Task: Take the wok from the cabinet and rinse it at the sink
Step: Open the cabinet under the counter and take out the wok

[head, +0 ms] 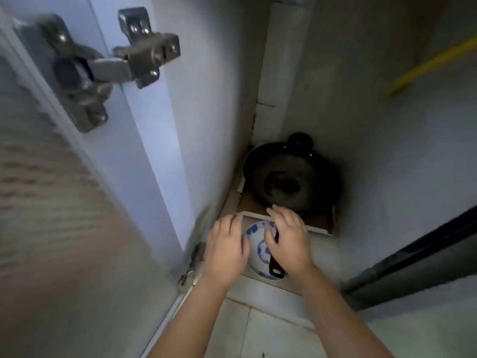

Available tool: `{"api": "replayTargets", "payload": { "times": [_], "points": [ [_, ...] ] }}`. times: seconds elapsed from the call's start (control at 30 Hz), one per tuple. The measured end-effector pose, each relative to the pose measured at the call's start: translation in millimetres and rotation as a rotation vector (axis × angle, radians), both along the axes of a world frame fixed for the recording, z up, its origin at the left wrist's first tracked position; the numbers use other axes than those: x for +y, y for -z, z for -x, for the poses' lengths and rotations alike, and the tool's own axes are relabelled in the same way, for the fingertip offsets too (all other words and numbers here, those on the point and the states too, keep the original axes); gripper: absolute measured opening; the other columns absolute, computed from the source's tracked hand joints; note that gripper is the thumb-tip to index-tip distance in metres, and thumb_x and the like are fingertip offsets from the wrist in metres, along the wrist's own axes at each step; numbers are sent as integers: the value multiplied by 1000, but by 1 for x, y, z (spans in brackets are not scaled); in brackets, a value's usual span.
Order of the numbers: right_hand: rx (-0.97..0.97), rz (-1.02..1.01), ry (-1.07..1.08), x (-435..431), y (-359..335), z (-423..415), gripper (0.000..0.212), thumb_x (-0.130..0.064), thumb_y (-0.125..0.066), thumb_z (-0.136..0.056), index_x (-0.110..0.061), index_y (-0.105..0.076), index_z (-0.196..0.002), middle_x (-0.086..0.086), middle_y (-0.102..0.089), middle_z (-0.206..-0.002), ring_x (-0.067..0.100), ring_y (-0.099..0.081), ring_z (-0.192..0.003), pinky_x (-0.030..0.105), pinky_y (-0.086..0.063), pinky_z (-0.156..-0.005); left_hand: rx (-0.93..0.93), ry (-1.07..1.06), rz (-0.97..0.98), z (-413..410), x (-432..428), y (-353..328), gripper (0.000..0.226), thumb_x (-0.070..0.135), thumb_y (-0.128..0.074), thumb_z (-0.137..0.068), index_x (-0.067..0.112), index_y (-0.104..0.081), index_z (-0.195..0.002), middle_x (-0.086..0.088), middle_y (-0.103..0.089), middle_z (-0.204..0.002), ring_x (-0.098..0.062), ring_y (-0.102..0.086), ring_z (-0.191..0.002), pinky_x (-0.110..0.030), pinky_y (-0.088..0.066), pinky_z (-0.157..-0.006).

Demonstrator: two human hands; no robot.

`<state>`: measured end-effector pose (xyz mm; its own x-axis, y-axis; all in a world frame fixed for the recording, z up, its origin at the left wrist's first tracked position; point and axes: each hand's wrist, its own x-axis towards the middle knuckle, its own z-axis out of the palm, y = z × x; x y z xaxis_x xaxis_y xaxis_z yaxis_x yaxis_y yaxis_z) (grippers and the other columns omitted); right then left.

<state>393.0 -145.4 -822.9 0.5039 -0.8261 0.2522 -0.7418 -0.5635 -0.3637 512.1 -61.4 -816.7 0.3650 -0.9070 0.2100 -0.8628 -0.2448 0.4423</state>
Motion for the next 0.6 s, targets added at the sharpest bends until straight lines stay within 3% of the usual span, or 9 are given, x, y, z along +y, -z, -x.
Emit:
{"api": "replayTargets", "payload": {
  "times": [0.1, 0.17, 0.3, 0.4, 0.5, 0.6],
  "points": [
    [-22, 56, 46, -17, 22, 4, 42, -28, -47, -81, -10, -66, -113, 9, -68, -112, 29, -63, -104, 43, -48, -92, 36, -21, -10, 3, -28, 18, 50, 21, -49, -90, 9, -42, -138, -10, -49, -135, -27, -44, -125, -37, -34, -104],
    [-42, 40, 91, -28, 31, 8, 39, -24, -54, -80, -9, -65, -115, 11, -67, -112, 31, -62, -104, 42, -49, -89, 115, -44, 33, 8, -43, 26, 50, 21, -48, -91, 10, -39, -140, -10, -47, -137, -25, -42, -125, -34, -33, -104],
    [-123, -181, 219, -39, 42, 11, 41, -28, -55, -88, -13, -56, -126, 11, -55, -123, 28, -51, -114, 36, -47, -91, 581, -195, 104, 26, -54, 30, 49, 17, -51, -91, 14, -40, -138, -8, -53, -125, -18, -54, -102, -27, -41, -85],
    [-202, -340, 255, -39, 52, 14, 43, -29, -58, -88, -16, -54, -128, 8, -50, -126, 24, -52, -112, 30, -46, -90, 809, -210, 59, 42, -57, 39, 47, 16, -53, -91, 18, -41, -136, 4, -57, -98, -8, -53, -82, -19, -39, -71],
    [-285, -450, 288, -42, 55, 15, 42, -26, -61, -86, -13, -54, -126, 9, -46, -127, 22, -56, -107, 20, -41, -81, 915, -207, 16, 46, -61, 47, 43, 17, -53, -91, 19, -44, -134, 1, -56, -103, -12, -53, -93, -21, -39, -77],
    [-384, -563, 334, -51, 54, 18, 41, -22, -65, -84, -8, -55, -121, 13, -52, -122, 21, -58, -100, 18, -42, -77, 998, -215, -56, 47, -65, 49, 37, 17, -54, -90, 15, -51, -127, -3, -60, -98, -20, -60, -95, -33, -51, -81]
  ]
}}
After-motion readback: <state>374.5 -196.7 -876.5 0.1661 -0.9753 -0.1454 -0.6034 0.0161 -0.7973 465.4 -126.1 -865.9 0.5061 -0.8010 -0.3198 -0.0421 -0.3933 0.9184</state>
